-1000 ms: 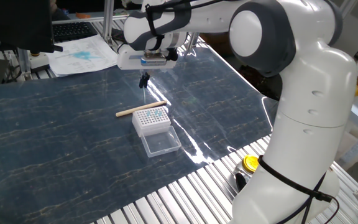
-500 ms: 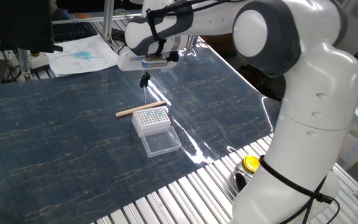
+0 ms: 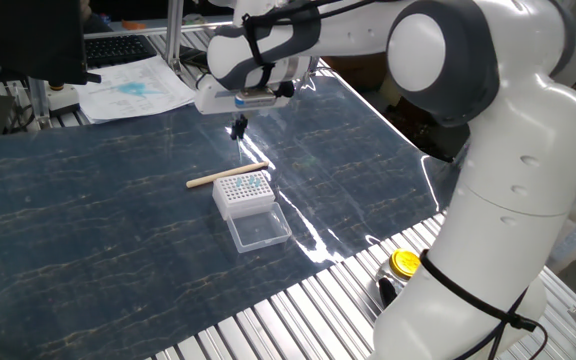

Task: Insert a medium pipette tip into the holder for medium pipette tips

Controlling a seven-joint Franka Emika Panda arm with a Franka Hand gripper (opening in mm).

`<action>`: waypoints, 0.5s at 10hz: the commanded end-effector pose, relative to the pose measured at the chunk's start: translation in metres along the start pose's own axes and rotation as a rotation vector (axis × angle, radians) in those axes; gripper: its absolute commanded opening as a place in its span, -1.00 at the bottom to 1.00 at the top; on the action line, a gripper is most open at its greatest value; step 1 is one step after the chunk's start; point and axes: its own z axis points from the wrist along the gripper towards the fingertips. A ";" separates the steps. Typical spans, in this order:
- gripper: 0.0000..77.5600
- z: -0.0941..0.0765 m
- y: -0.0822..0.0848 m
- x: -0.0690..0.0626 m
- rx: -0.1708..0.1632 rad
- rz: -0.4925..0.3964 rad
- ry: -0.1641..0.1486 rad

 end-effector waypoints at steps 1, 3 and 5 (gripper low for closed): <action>-0.97 0.008 -0.002 0.006 -0.002 0.004 -0.023; -0.97 0.015 -0.007 0.009 -0.004 -0.001 -0.045; -0.97 0.018 -0.008 0.011 -0.005 -0.006 -0.055</action>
